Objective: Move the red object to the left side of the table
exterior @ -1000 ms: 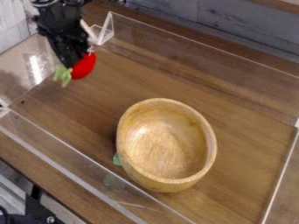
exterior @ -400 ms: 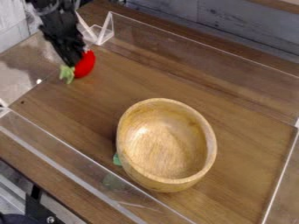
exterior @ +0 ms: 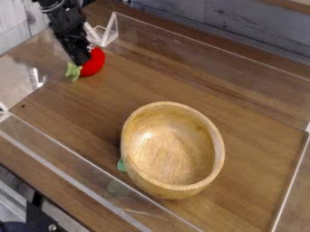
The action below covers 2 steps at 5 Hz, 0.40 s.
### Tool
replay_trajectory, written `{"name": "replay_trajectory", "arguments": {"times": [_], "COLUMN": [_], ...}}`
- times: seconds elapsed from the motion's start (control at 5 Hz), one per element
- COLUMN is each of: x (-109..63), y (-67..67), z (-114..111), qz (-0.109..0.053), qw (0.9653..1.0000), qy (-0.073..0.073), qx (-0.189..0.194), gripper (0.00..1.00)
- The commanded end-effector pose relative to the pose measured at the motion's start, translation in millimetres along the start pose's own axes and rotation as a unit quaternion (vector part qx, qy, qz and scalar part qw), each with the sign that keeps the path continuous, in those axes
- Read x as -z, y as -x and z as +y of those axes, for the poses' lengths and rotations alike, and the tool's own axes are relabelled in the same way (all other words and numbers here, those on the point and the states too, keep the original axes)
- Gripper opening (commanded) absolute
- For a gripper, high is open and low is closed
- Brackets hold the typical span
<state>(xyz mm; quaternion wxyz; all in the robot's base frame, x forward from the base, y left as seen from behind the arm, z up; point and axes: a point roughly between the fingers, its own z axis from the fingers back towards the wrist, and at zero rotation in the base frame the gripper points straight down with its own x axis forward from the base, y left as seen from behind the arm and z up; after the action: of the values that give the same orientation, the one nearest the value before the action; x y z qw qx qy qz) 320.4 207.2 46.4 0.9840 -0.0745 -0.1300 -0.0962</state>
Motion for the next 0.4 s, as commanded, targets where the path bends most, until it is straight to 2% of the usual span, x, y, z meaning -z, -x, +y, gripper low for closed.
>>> {"name": "replay_trajectory", "arguments": {"times": [0.0,0.2], "x": [-9.9,-2.0], "y": [-15.7,-17.0], "z": [6.5,8.1], "qz": [-0.021,-0.021], "qw": [0.9991,0.9981], "qy": [-0.003,0.01], "qx": [0.037,0.056], "gripper": [0.0,0.0]}}
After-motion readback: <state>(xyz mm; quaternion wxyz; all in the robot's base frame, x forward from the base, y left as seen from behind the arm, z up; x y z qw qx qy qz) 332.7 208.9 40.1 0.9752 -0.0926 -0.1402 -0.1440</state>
